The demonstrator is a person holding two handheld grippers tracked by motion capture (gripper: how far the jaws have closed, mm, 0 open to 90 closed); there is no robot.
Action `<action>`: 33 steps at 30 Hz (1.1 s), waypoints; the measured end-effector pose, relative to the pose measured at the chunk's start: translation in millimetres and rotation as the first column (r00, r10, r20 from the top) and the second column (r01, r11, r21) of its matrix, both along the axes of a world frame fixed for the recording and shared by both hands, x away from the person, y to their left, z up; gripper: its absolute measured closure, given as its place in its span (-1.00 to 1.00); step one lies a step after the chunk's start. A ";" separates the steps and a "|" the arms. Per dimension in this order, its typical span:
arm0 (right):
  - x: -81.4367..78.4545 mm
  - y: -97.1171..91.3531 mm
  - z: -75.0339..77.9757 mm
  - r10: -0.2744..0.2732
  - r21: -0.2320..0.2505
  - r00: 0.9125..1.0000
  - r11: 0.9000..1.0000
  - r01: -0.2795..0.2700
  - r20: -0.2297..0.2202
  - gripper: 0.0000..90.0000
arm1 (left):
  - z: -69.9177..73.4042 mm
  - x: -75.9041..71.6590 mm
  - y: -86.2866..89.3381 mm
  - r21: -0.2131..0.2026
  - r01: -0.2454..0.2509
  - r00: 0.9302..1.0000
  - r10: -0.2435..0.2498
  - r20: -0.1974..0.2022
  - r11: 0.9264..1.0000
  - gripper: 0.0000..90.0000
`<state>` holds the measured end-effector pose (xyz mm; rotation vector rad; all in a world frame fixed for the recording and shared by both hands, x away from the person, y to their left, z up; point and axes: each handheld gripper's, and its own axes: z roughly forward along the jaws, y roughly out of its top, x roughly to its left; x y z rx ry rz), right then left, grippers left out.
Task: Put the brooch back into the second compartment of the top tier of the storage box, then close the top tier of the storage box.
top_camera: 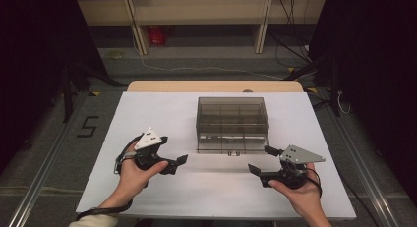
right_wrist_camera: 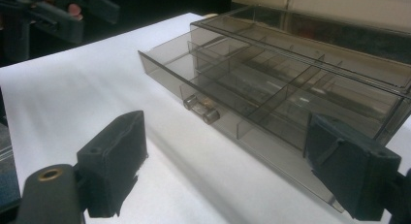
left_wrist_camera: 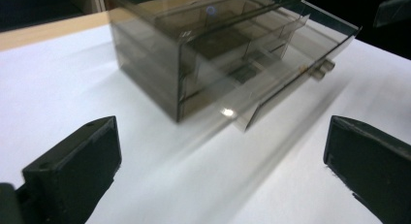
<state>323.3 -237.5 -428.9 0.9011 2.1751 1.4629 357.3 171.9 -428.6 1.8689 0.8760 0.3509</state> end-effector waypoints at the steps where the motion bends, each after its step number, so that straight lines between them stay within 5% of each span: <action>1: -0.1 -0.2 0.1 -0.002 0.000 1.000 1.000 0.002 -0.001 -0.63 | -2.6 -3.3 5.3 -0.001 -0.006 1.000 0.006 -0.002 1.000 -1.00; 20: -0.3 -0.6 -0.5 0.002 -0.007 1.000 1.000 -0.002 -0.002 -0.63 | -5.8 -12.3 21.8 0.024 -0.027 0.999 0.026 0.026 0.999 -1.00; 28: 0.0 0.0 -0.2 -0.004 -0.010 1.000 1.000 0.004 -0.001 -0.62 | -5.2 -11.6 22.6 -0.001 -0.032 0.999 0.032 0.034 0.999 -1.00; 33: 0.4 2.0 -0.8 0.001 -0.015 1.000 1.000 -0.001 -0.006 -0.28 | -5.1 -11.5 21.9 0.003 -0.024 0.999 0.023 0.038 1.000 -1.00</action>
